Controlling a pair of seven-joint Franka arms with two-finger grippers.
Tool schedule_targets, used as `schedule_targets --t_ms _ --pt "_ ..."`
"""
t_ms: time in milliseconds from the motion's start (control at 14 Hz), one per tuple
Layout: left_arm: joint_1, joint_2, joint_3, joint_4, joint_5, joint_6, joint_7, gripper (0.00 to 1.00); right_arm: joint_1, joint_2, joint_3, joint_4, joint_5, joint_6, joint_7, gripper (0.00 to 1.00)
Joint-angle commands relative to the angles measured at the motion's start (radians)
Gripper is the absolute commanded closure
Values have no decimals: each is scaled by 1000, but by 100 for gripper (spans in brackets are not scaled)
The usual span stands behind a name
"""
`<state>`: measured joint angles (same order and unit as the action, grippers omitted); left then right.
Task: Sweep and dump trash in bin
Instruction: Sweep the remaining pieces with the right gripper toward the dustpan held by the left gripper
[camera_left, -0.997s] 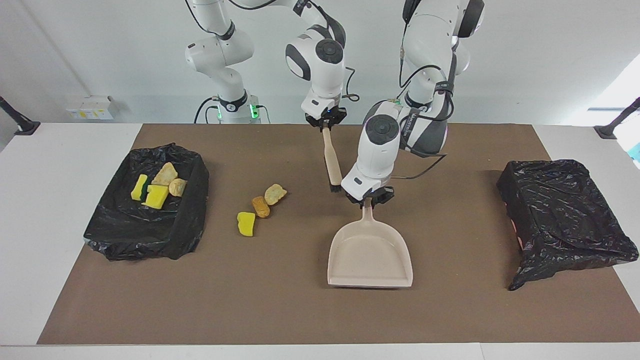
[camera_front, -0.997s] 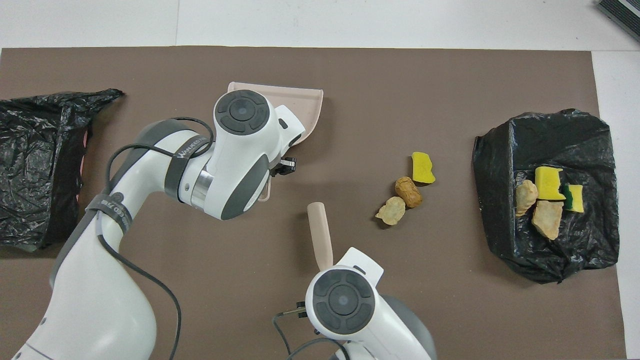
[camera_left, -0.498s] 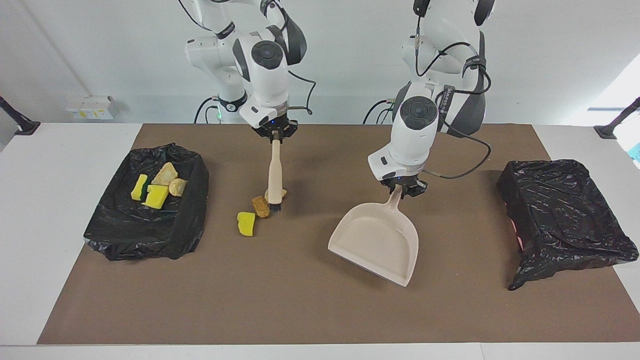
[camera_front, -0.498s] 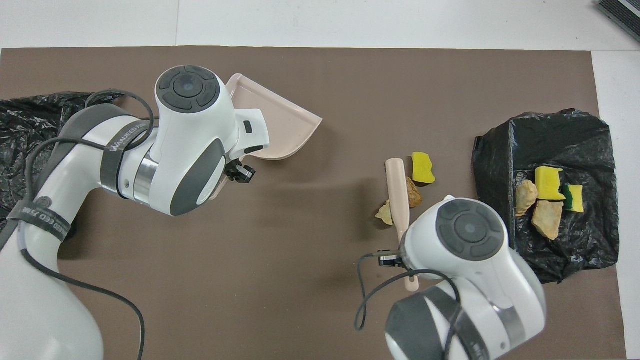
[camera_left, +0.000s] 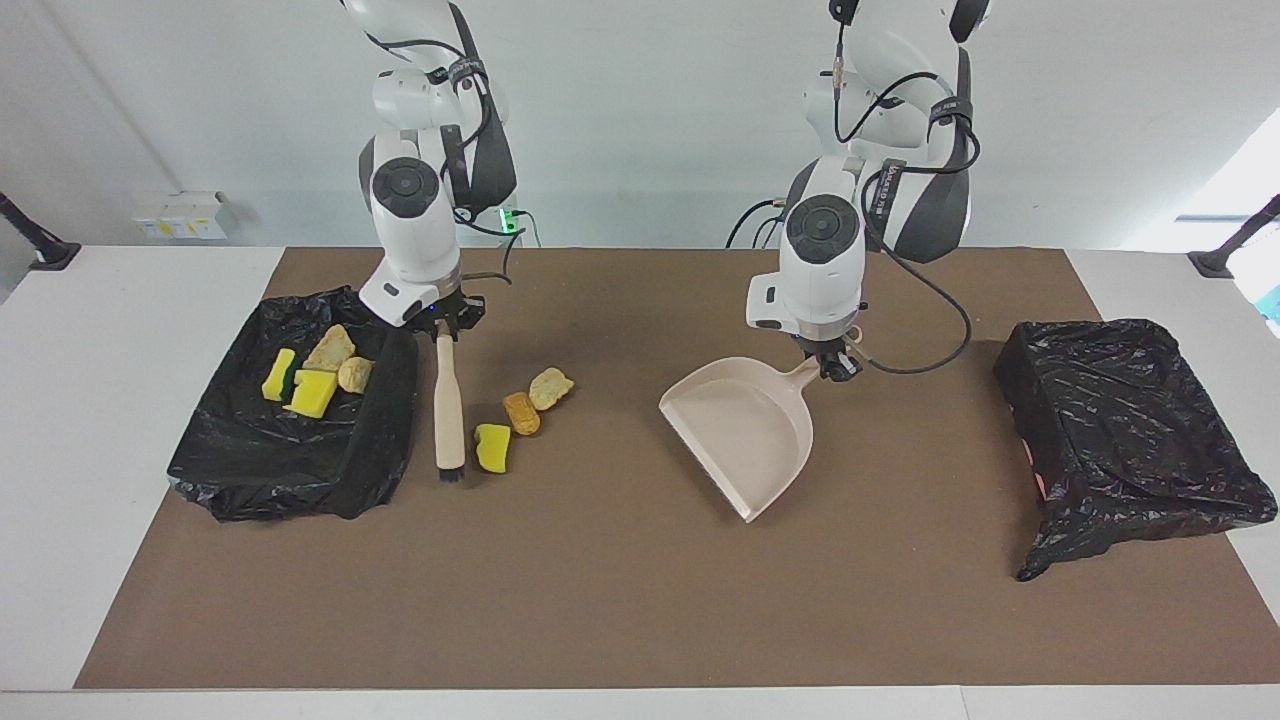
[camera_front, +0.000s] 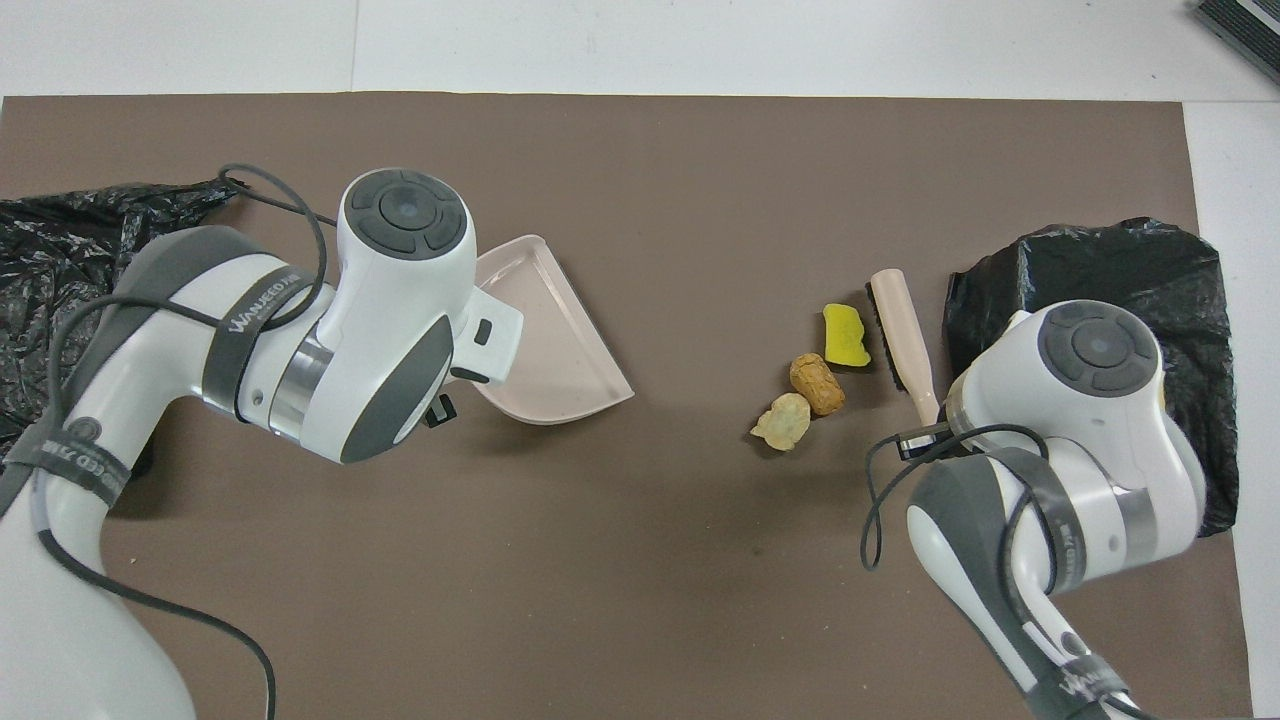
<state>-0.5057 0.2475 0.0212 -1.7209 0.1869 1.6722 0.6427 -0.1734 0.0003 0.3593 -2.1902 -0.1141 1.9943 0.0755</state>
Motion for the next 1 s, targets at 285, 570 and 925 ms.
schedule_targets --t_ms 285,570,925 --pt "-89 -115 -3 -199 39 105 227 100 57 32 21 -49 -10 17 49 100" --pt "-143 -184 -4 -325 37 214 149 100 106 26 23 -52 71 9 145 100" --pt "-221 -189 -6 -388 37 290 -63 100 97 20 7 -24 62 5 133 100"
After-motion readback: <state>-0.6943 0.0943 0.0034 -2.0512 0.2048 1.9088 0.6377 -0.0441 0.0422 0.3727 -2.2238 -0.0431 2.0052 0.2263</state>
